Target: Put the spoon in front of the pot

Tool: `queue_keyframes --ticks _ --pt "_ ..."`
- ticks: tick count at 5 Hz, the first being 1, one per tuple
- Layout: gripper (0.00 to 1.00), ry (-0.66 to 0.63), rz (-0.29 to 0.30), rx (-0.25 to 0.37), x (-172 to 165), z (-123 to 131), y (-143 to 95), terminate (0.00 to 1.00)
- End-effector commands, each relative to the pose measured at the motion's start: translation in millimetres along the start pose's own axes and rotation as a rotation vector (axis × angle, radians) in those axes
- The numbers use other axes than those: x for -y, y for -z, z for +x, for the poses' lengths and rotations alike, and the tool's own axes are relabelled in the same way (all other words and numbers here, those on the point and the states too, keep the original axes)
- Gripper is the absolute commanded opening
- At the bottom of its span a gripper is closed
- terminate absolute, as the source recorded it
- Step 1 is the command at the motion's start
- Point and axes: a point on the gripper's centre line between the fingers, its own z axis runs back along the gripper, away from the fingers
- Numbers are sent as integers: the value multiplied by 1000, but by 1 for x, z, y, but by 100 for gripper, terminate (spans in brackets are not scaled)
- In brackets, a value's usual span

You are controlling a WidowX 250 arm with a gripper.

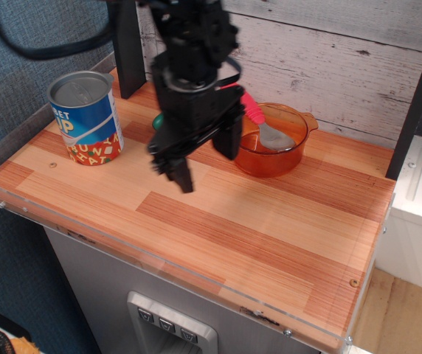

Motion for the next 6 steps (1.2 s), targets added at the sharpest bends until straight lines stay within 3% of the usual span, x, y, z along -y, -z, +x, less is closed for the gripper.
queue_keyframes --ticks 1,2,4,6 --pt "100 -43 -69 8 37 7 -1 0" --pt "100 -33 -83 12 44 6 -6 0" --pt "100 67 -33 20 71 20 -11 0" --pt "100 193 -10 -6 91 25 2 0"
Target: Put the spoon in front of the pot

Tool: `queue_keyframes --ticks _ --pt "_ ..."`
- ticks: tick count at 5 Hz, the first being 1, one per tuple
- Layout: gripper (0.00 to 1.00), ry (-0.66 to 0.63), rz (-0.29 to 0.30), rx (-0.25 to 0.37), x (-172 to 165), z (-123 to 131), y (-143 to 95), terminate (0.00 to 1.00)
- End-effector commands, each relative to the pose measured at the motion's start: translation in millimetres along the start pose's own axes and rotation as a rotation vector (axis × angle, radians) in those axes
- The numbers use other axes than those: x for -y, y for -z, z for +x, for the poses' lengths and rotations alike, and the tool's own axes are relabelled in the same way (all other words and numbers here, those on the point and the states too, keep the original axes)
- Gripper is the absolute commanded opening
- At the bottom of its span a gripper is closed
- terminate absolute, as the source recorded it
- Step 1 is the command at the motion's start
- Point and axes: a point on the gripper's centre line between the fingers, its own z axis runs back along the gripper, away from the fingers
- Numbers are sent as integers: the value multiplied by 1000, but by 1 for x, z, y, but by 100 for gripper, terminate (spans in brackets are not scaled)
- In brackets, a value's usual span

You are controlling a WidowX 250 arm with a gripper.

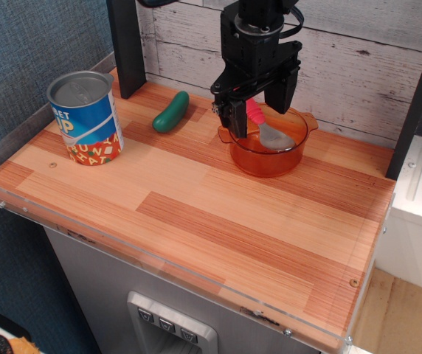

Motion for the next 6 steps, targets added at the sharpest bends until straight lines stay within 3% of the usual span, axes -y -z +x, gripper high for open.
queue_keyframes --ticks 1,6 --pt "100 145 -35 9 16 14 -3 0" --pt "100 183 -21 -36 18 14 27 0"
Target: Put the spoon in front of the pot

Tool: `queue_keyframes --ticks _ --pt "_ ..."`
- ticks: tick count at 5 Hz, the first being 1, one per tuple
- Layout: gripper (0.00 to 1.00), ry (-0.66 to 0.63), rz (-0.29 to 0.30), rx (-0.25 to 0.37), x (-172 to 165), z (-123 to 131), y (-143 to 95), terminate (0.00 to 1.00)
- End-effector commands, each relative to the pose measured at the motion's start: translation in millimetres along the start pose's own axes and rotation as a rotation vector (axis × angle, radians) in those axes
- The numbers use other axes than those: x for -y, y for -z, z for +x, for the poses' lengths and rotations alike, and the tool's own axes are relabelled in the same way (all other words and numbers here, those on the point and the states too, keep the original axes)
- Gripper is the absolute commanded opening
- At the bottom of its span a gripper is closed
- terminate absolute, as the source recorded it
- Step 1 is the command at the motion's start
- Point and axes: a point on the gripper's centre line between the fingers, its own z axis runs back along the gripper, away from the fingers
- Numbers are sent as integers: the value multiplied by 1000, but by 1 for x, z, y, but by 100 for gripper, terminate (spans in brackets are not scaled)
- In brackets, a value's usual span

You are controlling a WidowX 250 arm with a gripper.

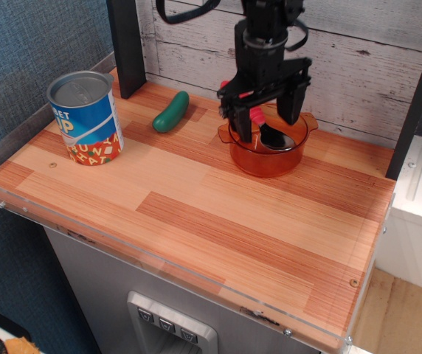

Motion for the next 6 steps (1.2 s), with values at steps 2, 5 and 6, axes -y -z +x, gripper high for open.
queue_keyframes --ticks 2,5,6 --pt "0 16 -24 28 8 10 -5 0" --pt "0 -4 -62 57 8 10 -32 0" --pt "0 7 -78 70 6 8 -47 0"
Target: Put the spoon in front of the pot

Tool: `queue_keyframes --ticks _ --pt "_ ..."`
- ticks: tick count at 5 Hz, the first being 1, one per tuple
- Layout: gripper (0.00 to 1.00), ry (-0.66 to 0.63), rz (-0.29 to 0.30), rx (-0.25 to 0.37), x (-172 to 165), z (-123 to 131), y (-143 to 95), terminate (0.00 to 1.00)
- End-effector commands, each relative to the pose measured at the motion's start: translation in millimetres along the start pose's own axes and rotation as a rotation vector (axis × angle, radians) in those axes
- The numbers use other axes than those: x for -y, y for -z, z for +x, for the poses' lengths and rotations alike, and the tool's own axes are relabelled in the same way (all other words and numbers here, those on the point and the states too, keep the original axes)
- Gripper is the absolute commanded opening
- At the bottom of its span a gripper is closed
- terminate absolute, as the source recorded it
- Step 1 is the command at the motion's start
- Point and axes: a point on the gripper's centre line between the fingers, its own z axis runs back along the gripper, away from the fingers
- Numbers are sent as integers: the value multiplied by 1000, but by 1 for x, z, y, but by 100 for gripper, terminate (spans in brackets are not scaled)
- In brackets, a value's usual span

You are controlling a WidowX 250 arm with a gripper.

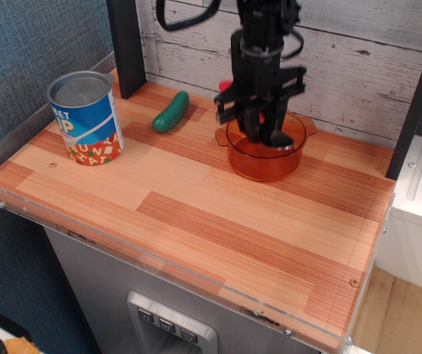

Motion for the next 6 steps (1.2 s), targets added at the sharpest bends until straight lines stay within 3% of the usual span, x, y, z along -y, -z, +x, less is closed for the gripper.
queue_keyframes --ticks 1,2,3,5,6 --pt "0 39 -83 94 2 5 -60 0" --pt "0 102 -83 87 -16 -8 -71 0" --pt "0 84 -78 82 -46 -25 -75 0" --pt "0 -65 -102 16 -104 -45 -54 0" --pt "0 -81 -84 8 -109 -48 -38 0"
